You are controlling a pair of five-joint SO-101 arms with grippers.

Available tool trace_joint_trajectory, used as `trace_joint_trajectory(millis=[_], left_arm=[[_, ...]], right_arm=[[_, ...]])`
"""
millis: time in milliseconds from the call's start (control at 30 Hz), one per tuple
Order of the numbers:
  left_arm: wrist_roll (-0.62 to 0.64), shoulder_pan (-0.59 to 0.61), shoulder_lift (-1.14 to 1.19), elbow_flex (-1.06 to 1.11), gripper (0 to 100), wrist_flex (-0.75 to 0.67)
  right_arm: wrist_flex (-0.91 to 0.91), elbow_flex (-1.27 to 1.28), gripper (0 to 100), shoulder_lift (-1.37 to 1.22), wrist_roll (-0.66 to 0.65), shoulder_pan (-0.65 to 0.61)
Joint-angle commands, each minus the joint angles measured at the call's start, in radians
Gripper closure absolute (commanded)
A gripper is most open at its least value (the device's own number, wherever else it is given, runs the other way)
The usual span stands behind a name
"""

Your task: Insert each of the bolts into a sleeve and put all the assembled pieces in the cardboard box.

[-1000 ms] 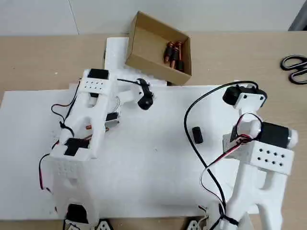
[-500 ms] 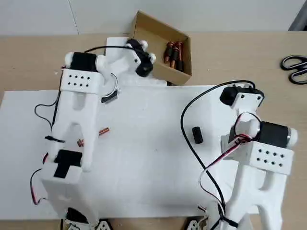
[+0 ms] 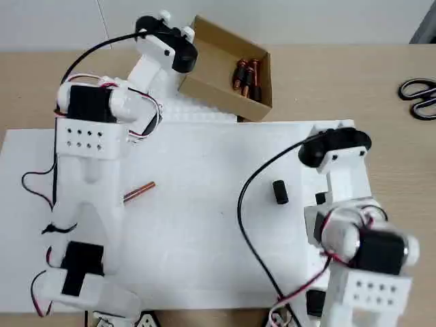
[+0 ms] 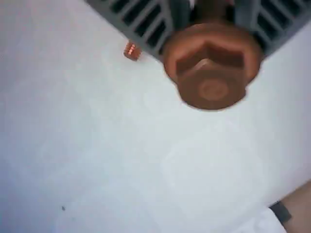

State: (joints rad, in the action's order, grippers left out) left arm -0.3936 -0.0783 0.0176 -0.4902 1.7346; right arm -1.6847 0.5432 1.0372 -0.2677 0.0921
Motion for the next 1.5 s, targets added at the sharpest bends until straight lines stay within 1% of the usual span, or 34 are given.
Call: trace_joint_trajectory(millis=[0, 100, 233, 367, 533, 600, 667, 733, 833, 933, 1100, 1300, 1367, 1467], left_arm=[[0.009, -0.006, -0.126, -0.045, 99, 0.017], [0.011, -0.006, -0.207, -0.045, 99, 0.017], [0.020, -0.006, -0.287, -0.016, 99, 0.017], [0.095, -0.006, -0.374, 0.070, 99, 0.017], [0.187, -0.006, -0.505, 0.150, 99, 0.017], [0.215, -0.006, -0.555, 0.194, 99, 0.017], [0.238, -0.006, -0.609, 0.242, 99, 0.011], [0.252, -0.006, -0.663, 0.300, 99, -0.020], [0.272, -0.005, -0.746, 0.406, 99, -0.064], [0.299, -0.006, -0.838, 0.532, 99, -0.114], [0.302, -0.006, -1.031, 0.736, 99, -0.216], [0.313, -0.002, -1.284, 0.992, 99, -0.368], [0.370, 0.002, -1.375, 1.075, 99, -0.393], [0.437, -0.005, -1.507, 1.210, 99, -0.425]], right_arm=[[0.027, -0.003, 99.6, 0.065, 0.012, -0.004], [0.028, -0.003, 99.6, 0.104, 0.014, -0.005], [0.081, -0.002, 99.6, 0.145, 0.014, -0.002], [0.119, -0.002, 99.6, 0.156, 0.015, -0.007], [0.119, 0.032, 99.6, 0.160, 0.015, -0.007], [0.119, 0.055, 99.6, 0.160, 0.054, -0.007], [0.120, 0.063, 99.6, 0.160, 0.123, -0.012], [0.120, 0.063, 99.6, 0.160, 0.169, -0.058], [0.124, 0.063, 99.6, 0.160, 0.219, -0.162], [0.179, 0.103, 99.6, 0.160, 0.253, -0.222], [0.237, 0.126, 99.6, 0.160, 0.256, -0.251], [0.232, 0.127, 99.5, 0.189, 0.261, -0.292], [0.240, 0.138, 99.5, 0.259, 0.259, -0.291], [0.297, 0.256, 99.5, 0.381, 0.250, -0.297]])
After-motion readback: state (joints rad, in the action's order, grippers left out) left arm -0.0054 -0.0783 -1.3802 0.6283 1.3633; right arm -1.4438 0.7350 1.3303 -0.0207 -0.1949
